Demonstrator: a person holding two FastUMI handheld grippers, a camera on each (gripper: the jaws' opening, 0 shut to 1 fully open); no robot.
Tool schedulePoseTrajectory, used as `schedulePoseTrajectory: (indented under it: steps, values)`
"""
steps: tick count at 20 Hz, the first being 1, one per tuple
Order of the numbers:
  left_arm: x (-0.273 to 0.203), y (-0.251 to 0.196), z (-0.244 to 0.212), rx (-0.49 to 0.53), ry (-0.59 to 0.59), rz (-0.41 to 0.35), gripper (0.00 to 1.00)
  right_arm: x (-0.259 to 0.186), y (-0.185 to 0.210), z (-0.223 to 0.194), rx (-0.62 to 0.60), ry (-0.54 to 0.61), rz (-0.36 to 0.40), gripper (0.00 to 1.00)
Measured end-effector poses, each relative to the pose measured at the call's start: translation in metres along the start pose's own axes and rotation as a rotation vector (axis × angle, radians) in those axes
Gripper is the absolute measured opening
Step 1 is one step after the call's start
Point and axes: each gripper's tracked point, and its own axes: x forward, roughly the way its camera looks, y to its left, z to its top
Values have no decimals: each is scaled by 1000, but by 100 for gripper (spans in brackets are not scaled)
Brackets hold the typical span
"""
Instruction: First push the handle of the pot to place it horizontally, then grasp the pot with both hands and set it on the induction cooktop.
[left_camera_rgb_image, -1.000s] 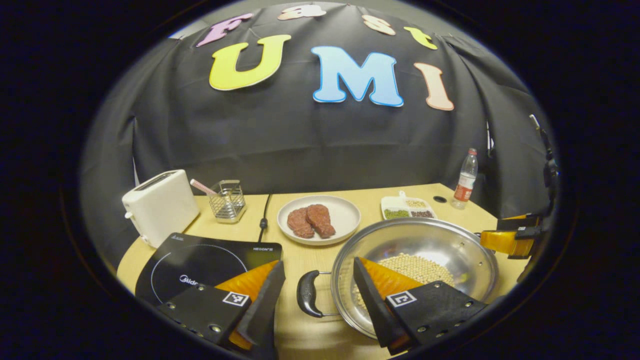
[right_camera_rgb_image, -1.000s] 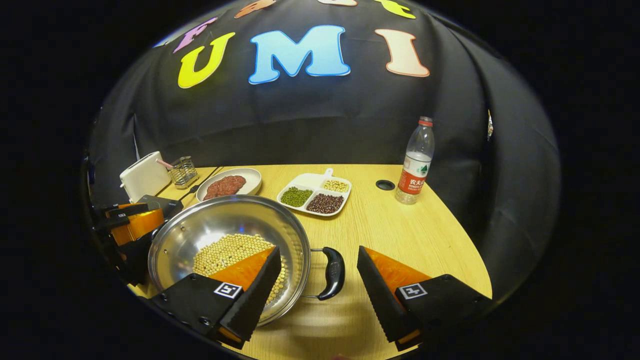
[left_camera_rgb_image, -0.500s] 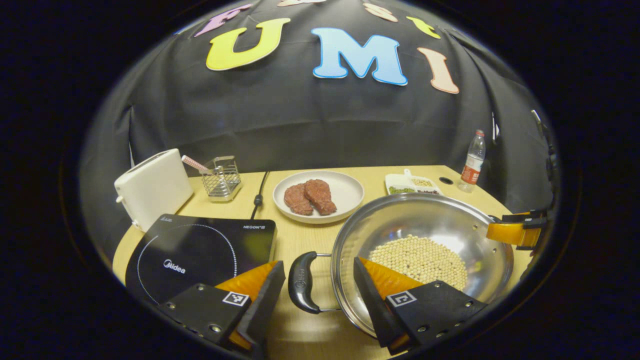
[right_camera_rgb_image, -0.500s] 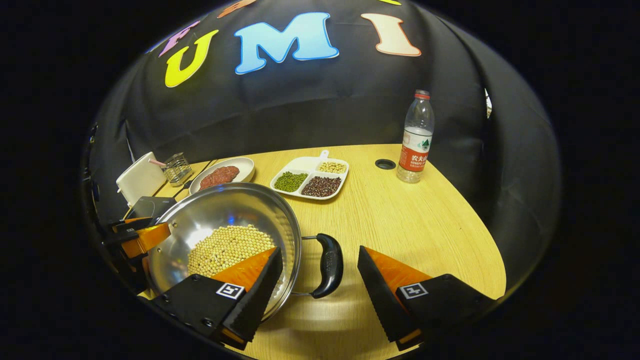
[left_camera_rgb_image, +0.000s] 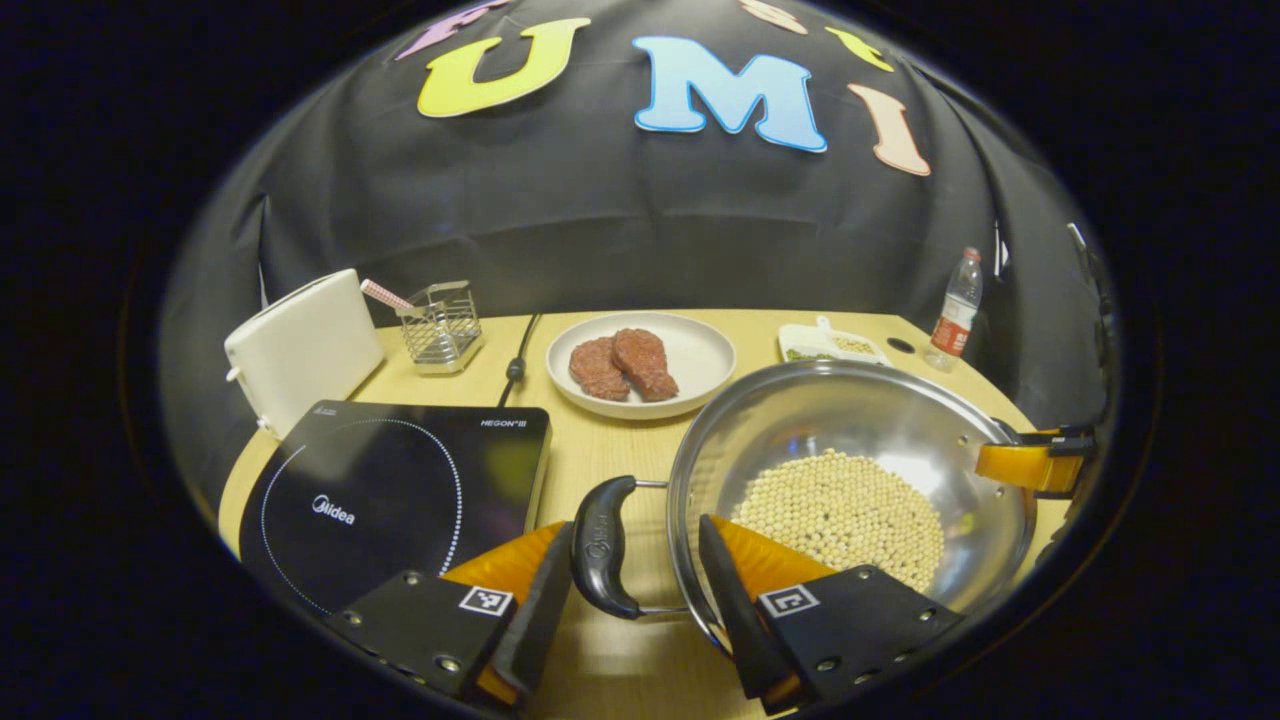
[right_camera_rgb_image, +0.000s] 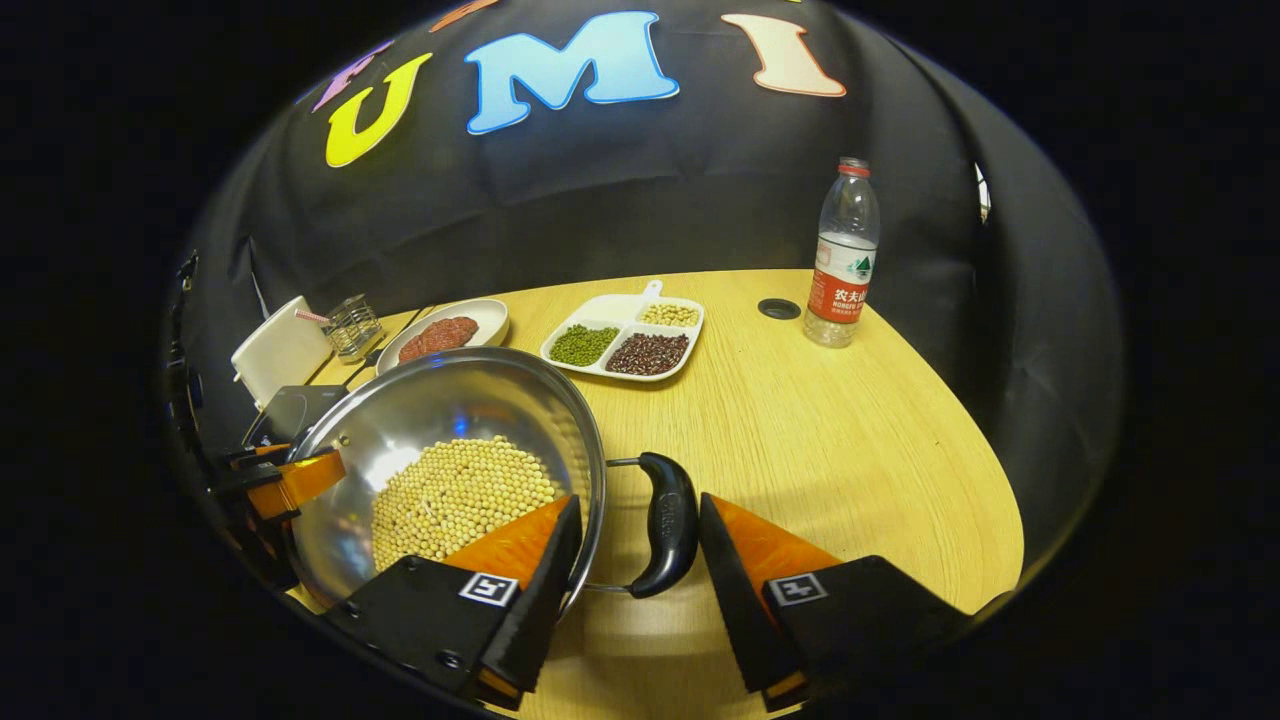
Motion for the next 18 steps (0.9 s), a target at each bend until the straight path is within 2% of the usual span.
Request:
schedulePoseTrajectory:
  steps: [1,2,3,5,8,9,10,11,12,14,16,18]
  values:
    - [-1,0,0,0,4,2,68,1,-1,-1,-1,1,-5,69]
    - [1,-2,1,-1,-2,5,71,2,-1,-1,12,5,-8,66]
    - [0,0,0,1,4,9,65,1,-1,-1,28,10,-13,66]
    - [-1,0,1,-13,5,15,67,-2,1,-2,43,23,-18,57]
    - [1,0,2,-22,13,27,60,2,2,-1,45,31,-24,47]
    - [0,0,2,-25,14,31,61,-1,3,-1,51,34,-23,47]
    - [-1,0,3,-30,14,34,54,-1,3,0,52,37,-20,47]
    - [-2,1,2,-36,14,38,56,0,3,0,50,38,-17,43]
    - [-4,1,2,-44,19,41,56,-1,3,1,48,41,-16,47]
    - [-10,2,1,-56,21,41,53,-7,6,1,51,47,-17,46]
    - [-17,6,7,-60,8,32,59,-17,12,6,40,32,-22,46]
    - [-27,12,13,-61,-4,22,56,-29,18,11,47,21,-32,47]
